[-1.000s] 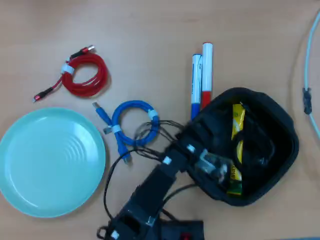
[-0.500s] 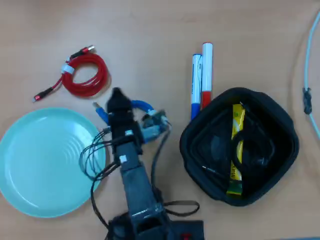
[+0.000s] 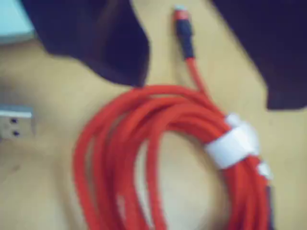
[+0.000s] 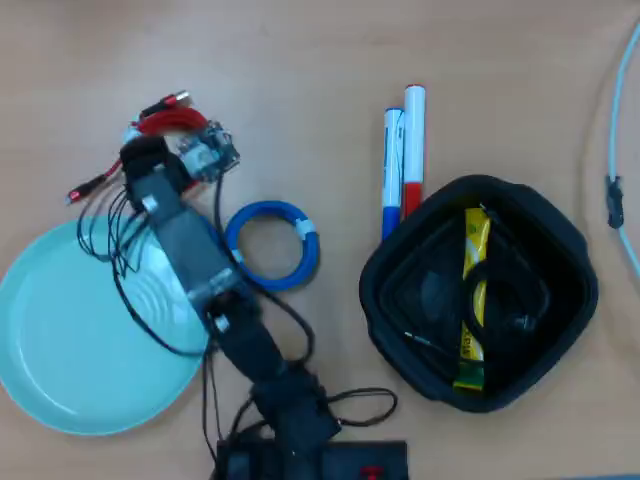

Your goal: Put a black charging cable in a black bowl and put a red charging cable in a green bowl

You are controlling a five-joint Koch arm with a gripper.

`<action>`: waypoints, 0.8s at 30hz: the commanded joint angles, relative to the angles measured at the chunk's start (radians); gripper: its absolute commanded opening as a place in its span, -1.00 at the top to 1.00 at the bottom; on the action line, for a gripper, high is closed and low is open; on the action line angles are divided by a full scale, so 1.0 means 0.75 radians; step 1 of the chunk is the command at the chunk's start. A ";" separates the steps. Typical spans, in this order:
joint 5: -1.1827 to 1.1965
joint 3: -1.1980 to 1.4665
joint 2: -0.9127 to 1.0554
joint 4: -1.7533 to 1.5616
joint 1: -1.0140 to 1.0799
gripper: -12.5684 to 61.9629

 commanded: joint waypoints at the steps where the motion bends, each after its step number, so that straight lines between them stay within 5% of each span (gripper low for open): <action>1: 0.033 -0.638 -0.155 0.315 -0.027 -0.04; 24: 0.536 -0.806 -0.571 0.468 -0.065 -0.04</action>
